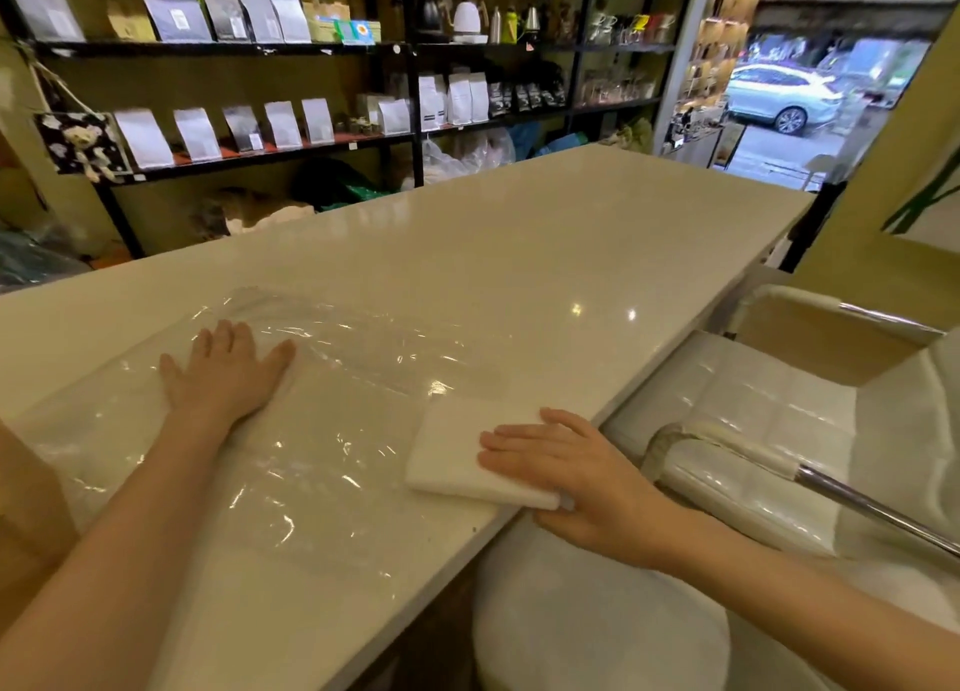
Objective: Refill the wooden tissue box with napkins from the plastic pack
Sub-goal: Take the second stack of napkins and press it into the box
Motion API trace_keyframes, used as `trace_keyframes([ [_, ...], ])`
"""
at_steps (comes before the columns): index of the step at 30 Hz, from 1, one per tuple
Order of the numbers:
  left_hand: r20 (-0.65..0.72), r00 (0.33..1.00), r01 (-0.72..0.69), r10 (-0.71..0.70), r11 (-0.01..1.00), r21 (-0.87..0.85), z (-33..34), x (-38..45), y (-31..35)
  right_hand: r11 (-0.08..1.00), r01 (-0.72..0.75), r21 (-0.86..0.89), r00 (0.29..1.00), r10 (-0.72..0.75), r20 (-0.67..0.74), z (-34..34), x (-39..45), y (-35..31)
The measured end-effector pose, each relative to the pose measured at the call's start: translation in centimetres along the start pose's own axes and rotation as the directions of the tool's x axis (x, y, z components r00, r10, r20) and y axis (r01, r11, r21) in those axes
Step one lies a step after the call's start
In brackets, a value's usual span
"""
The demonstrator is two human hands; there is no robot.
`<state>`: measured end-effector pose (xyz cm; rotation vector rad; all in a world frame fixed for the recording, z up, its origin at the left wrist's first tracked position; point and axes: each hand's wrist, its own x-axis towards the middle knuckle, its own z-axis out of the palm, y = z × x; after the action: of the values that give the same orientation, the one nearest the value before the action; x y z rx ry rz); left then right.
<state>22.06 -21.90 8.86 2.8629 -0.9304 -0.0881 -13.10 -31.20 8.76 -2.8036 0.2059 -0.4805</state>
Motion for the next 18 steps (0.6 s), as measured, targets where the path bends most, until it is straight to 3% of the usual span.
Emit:
trace_keyframes([
  [4,0.007,1.000,-0.001,0.001,1.000,-0.030,-0.3,-0.2,0.0,1.000,-0.016,0.025,0.990,0.019,-0.142,-1.3,-0.9,-0.5],
  [6,-0.041,0.999,0.015,-0.018,0.998,-0.059,-0.7,-0.5,0.2,0.985,-0.070,0.160,0.972,0.103,-0.209,-2.7,-0.5,-1.0],
  [9,-0.158,0.987,0.017,-0.019,1.000,-0.012,-1.7,-1.6,1.2,0.822,-0.189,0.538,0.867,0.397,-0.302,-5.3,1.0,-2.1],
  [12,-0.196,0.980,-0.028,0.030,1.000,0.012,-4.3,-3.4,3.3,0.659,-0.101,0.745,0.751,0.542,-0.378,-7.2,3.2,-2.0],
  [15,-0.139,0.978,-0.185,0.156,0.954,-0.234,-8.6,-6.5,6.0,0.519,-0.106,0.848,0.690,0.653,-0.313,-8.2,6.3,-2.2],
  [18,0.152,0.918,-0.164,0.366,0.699,-0.696,-12.5,-11.3,7.4,0.438,-0.099,0.893,0.688,0.679,-0.257,-8.0,9.4,-2.8],
])
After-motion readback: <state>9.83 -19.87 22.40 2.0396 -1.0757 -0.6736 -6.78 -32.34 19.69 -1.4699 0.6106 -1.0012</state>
